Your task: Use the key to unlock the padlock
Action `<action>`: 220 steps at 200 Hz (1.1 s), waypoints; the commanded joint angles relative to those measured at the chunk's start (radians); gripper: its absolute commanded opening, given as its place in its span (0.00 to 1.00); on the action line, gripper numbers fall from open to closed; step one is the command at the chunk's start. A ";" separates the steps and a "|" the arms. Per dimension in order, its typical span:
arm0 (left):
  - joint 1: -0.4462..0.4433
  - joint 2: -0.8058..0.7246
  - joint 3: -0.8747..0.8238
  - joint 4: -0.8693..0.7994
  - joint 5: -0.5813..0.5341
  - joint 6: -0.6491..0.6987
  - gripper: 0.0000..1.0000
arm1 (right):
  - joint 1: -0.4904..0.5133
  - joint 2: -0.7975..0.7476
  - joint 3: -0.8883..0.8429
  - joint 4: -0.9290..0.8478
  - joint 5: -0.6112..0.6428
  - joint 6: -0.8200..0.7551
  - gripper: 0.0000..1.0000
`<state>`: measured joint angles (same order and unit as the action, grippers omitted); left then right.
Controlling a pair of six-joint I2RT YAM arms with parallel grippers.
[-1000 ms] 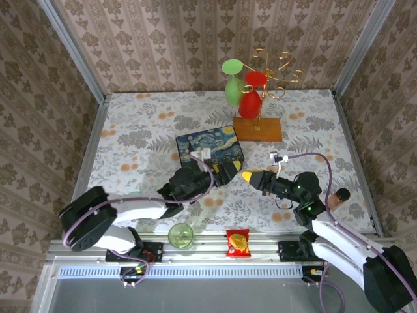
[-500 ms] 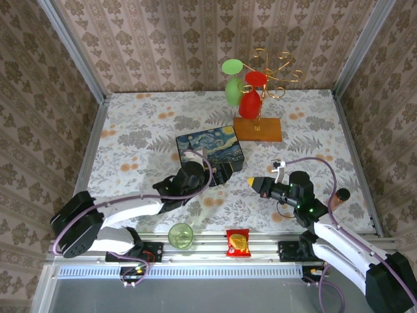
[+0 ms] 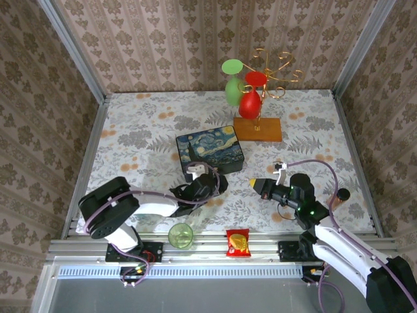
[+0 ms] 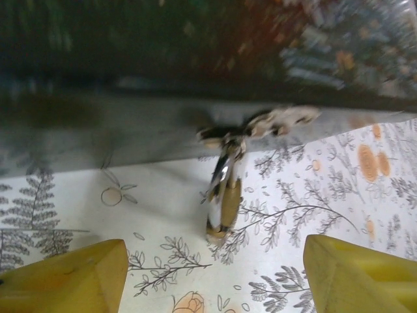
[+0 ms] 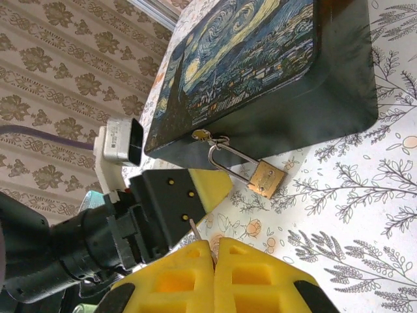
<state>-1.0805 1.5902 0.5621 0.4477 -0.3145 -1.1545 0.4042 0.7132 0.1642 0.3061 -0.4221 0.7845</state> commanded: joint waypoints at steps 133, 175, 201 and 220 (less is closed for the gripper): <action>-0.083 0.235 0.153 -0.091 -0.178 -0.264 0.54 | 0.002 -0.070 -0.062 0.003 0.049 -0.007 0.00; -0.087 0.283 0.161 -0.062 -0.182 -0.269 0.34 | 0.002 -0.078 -0.072 0.002 0.050 0.000 0.00; -0.080 0.284 0.162 -0.062 -0.176 -0.248 0.32 | 0.002 -0.088 -0.083 0.002 0.057 0.002 0.00; -0.081 0.275 0.157 -0.048 -0.176 -0.222 0.19 | 0.002 -0.093 -0.087 0.004 0.063 0.007 0.00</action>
<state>-1.1584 1.8229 0.7372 0.4248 -0.5659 -1.3918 0.4042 0.6373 0.0895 0.3035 -0.3920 0.7856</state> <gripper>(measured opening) 0.265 0.062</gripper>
